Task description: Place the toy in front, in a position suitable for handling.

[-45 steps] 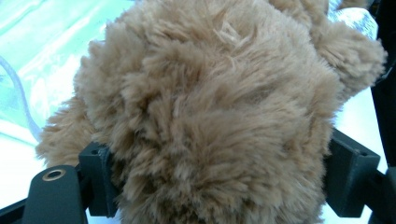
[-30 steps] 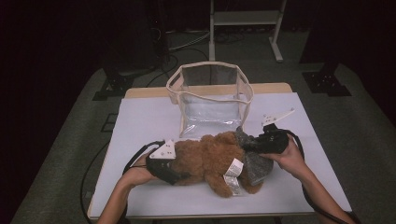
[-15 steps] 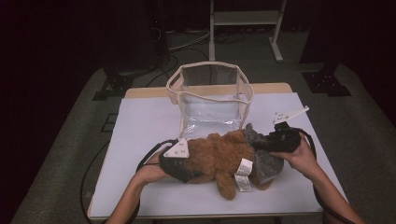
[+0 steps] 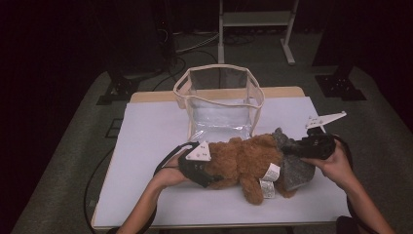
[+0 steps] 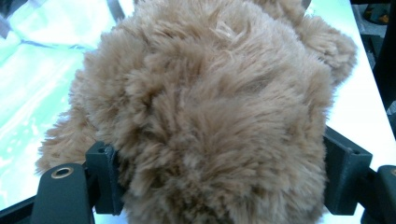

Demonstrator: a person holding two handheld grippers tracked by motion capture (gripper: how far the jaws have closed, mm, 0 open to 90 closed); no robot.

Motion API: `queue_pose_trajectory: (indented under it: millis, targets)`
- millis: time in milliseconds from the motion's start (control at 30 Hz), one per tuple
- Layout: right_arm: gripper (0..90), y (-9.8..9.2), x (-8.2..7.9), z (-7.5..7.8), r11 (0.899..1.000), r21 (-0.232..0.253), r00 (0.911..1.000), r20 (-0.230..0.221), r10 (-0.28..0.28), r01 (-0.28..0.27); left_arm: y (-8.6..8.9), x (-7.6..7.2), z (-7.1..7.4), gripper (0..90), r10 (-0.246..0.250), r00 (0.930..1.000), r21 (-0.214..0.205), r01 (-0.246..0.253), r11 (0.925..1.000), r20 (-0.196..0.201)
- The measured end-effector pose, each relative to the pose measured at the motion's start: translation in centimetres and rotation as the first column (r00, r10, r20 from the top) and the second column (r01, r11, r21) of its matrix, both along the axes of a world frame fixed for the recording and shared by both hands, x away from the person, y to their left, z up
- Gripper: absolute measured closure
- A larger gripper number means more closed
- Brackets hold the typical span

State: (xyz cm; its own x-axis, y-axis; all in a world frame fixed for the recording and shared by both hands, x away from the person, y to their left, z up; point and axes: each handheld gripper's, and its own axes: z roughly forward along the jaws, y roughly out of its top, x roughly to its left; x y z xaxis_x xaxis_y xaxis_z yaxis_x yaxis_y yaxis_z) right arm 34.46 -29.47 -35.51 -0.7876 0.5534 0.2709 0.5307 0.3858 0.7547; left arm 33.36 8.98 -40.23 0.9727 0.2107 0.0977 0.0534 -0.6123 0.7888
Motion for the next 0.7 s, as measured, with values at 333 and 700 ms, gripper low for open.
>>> queue_pose_trajectory:
  millis: [333, 700]
  targets:
    - [76.8, 3.5, -0.1, 3.3, 0.996, 0.005, 0.9932, 0.077, 0.087, -0.088, -0.1, 0.0, 0.3, 21.0, 0.008, 1.0, 0.02, -0.008, 0.9998, 0.003]
    - [76.8, 8.7, 0.9, 2.0, 0.975, -0.12, 0.9794, 0.052, 0.195, -0.188, -0.3, 0.3, 0.3, 19.8, 0.002, 0.9999, 0.026, -0.002, 0.9996, 0.012]
